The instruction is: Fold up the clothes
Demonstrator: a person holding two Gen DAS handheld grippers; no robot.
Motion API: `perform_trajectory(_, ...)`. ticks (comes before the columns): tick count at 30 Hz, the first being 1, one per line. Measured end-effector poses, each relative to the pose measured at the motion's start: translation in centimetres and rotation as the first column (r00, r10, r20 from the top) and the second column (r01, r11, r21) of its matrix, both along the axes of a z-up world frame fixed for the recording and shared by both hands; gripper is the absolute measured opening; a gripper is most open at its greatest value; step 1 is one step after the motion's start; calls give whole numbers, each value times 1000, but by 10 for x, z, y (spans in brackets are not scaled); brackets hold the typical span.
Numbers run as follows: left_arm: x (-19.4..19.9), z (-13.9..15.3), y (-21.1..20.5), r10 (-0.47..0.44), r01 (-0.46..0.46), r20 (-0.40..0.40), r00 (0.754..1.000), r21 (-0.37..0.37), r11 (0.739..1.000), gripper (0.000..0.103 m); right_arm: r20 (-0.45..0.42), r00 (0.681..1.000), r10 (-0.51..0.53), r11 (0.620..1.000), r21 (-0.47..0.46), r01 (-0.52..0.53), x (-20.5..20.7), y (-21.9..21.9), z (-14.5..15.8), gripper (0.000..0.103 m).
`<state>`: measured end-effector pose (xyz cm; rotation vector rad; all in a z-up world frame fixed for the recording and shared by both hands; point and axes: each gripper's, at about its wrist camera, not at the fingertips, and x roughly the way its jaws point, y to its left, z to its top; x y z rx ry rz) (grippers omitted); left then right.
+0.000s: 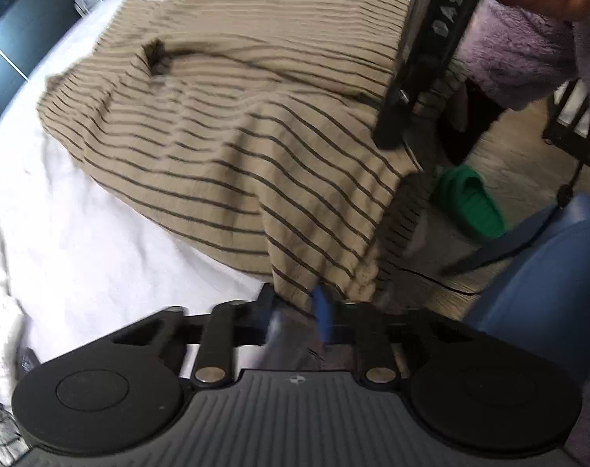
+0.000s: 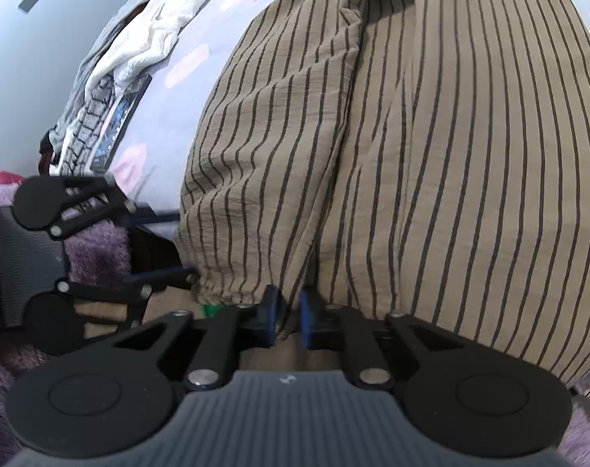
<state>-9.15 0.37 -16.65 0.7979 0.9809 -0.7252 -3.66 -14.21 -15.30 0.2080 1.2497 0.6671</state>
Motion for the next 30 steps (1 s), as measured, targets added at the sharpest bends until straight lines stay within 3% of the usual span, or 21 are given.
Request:
perform_trajectory(3,-3,12,4,4,-6,-68,998,-38,999,0,-15,1000,-17,999,42,18,-4,-6,8,3)
perform_trajectory(9,-3,30,11,9,-35,-183,983,-137,990,0,-46,998,-48,993,105,53,-12,-18,22,3)
perform_trajectory(17,-2,16,6,-13,-10,-239,971,-94,996,0,-126,992,-5,996,-87,-6,-13,0,-10,2)
perform_trajectory(21,2,7,10,41,-51,-263,964,-31,998,0,-145,989,-15,990,-138,-5,-8,2,-21,3)
perform_trajectory(24,8,11,18,82,-98,-284,955,-44,994,1,-175,985,-5,989,-143,-20,-6,6,-30,8)
perform_trajectory(25,10,14,21,94,-116,-288,953,-61,991,2,-190,982,1,987,-155,-31,-7,7,-33,8)
perform_trajectory(30,22,40,42,202,-266,-281,938,-210,941,43,-176,984,-34,988,-152,7,-9,-3,-27,15)
